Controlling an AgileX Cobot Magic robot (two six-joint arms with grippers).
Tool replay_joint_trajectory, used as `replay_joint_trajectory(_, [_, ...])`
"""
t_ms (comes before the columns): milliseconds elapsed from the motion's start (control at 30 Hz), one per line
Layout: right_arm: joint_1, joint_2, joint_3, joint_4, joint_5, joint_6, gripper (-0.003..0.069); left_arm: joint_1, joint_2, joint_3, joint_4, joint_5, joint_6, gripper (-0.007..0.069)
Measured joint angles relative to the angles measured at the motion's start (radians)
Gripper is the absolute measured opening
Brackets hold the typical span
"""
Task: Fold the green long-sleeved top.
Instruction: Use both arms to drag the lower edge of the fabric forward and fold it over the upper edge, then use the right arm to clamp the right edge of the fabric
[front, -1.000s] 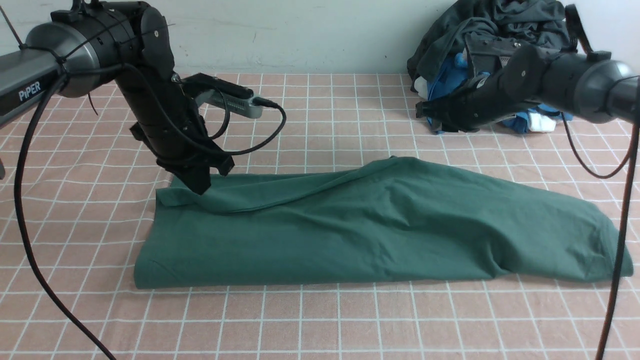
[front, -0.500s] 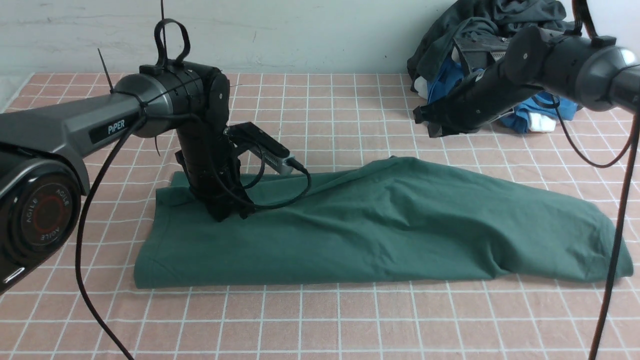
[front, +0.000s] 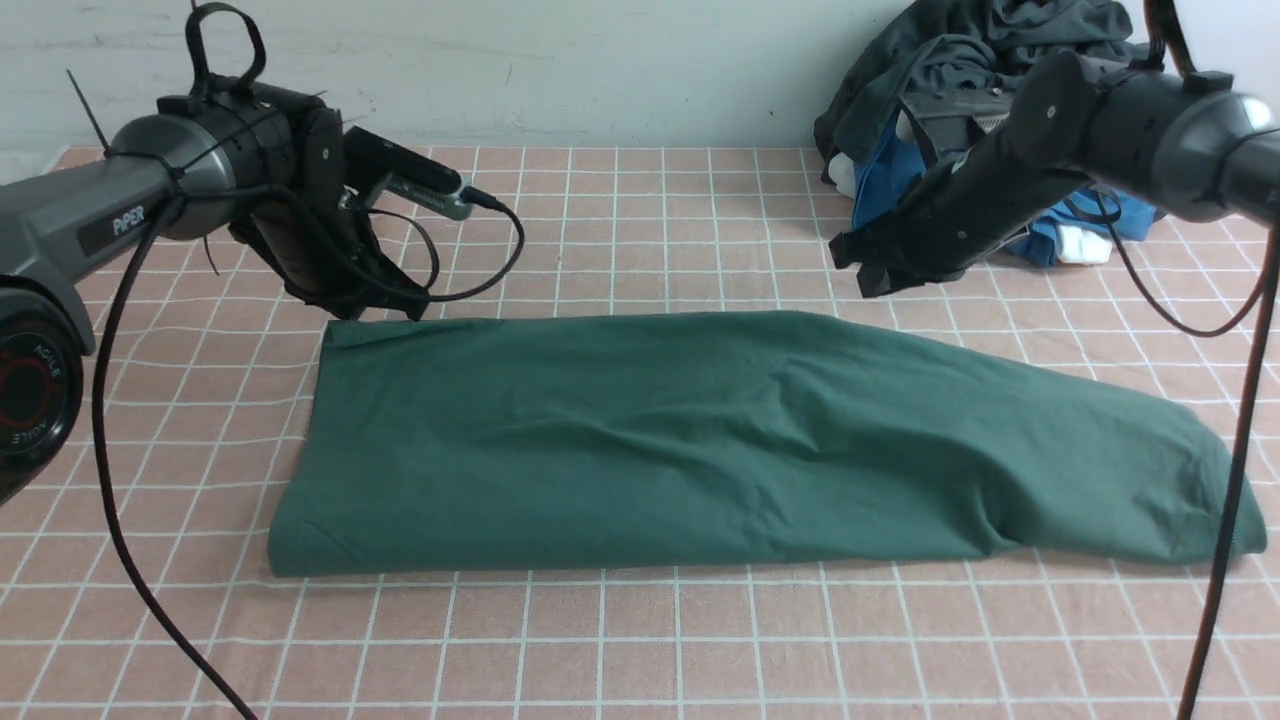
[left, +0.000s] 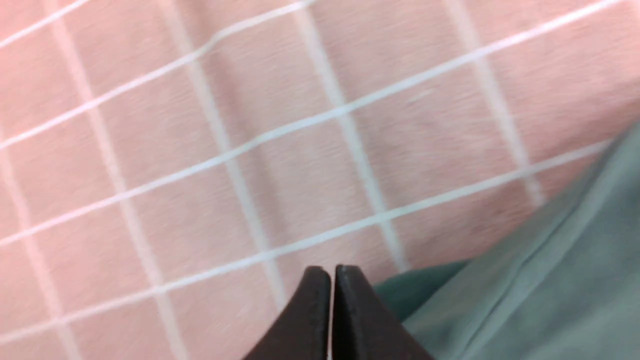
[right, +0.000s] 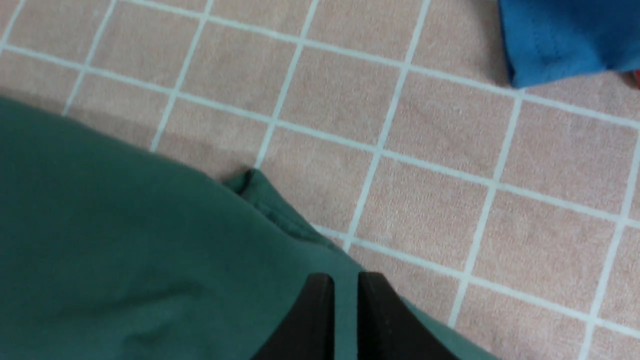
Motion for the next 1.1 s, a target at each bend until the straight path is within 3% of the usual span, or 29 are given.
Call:
replay_joint_trajectory(133, [0.0,-0.028,0.0,-0.027,0.075,-0.023,0.0064,0.003,-0.023,-0.025,-0.024,0.108,0.002,-0.0003])
replay_joint_trajectory(333, [0.0,-0.097,0.0,-0.077,0.294,-0.032,0.0064,-0.052,-0.076,-0.029,-0.19,0.289,0.118,-0.0003])
replay_joint_trajectory(500, [0.0,-0.149,0.035,-0.085,0.341,-0.053,0.0064,-0.097,-0.076,-0.025,-0.247,0.308,0.149,-0.0003])
replay_joint_trajectory(867, [0.0,-0.415,0.4,-0.102,0.235,-0.04,0.0064,-0.076,-0.084,0.033,-0.25,0.372,0.141,-0.0003])
replay_joint_trajectory(1100, [-0.006,-0.53,0.725,-0.274,0.037,0.103,0.0064,-0.098,-0.245,0.395,-0.333,0.289,0.162,-0.0003])
